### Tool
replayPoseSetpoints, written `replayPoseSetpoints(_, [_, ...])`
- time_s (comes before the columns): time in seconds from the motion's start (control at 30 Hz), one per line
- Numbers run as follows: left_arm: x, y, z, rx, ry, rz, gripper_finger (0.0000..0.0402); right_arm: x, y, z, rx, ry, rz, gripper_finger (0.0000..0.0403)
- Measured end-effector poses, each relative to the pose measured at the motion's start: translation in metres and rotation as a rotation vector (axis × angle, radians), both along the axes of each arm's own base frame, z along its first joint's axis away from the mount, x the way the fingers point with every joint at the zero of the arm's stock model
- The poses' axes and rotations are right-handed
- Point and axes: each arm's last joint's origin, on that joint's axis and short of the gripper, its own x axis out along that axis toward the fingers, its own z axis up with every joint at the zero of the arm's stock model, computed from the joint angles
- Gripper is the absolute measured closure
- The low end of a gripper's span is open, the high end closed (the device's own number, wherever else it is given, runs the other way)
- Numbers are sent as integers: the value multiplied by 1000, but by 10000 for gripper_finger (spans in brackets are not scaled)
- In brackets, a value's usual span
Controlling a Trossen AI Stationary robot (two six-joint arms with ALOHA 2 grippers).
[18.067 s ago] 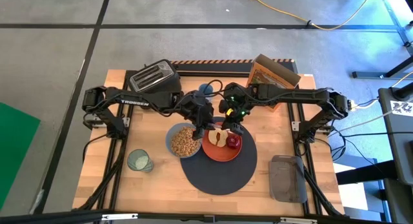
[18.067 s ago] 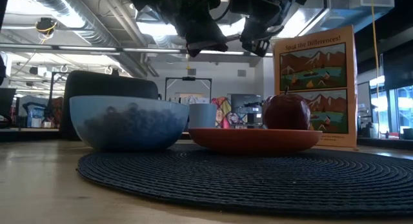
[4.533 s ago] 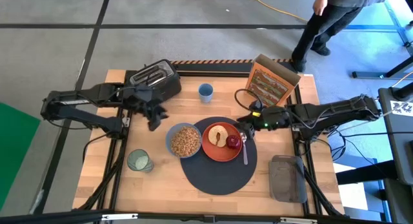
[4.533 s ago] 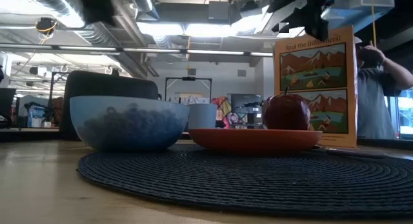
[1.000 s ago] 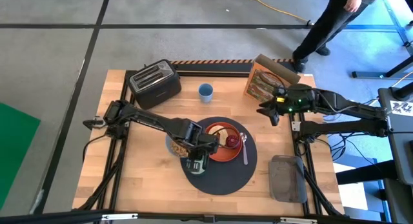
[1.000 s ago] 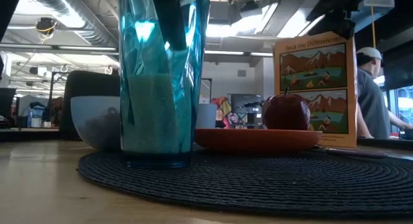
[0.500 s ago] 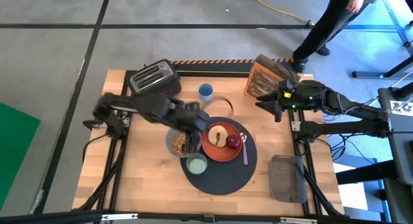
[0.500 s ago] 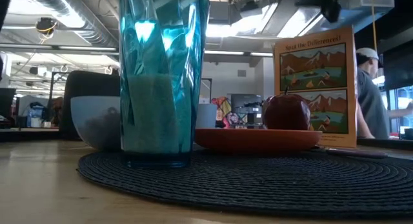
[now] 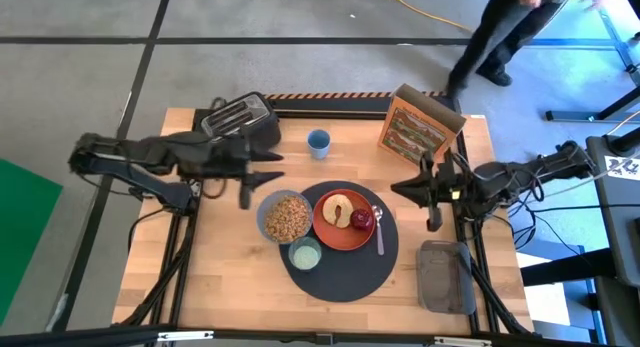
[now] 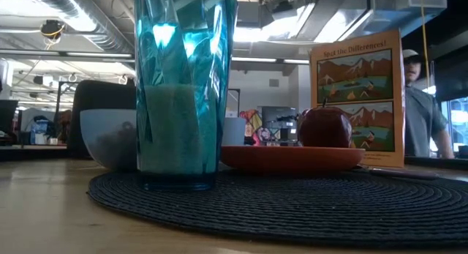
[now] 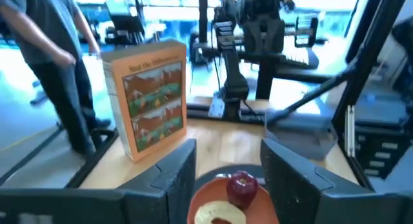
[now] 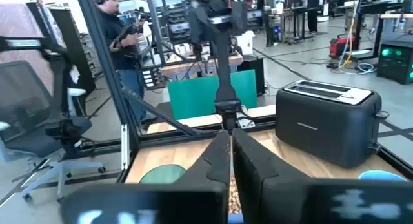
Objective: Arrange a breakfast setting
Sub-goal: Return to Home Position
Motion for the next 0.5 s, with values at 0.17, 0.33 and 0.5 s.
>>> replayPoseSetpoints(0.17, [-32,11,-24,-33,-106,-4,263,-25,-9,3,21,-61,12,392])
replayPoseSetpoints(0.33, [-36,19,-35,-45,-257,-57,295,-49,-23,4,31,-148,53,398])
replayPoseSetpoints(0.5, [-15,35,-54,-53,-212,-88,317,-48,-35,-4,-120,-128,2,401])
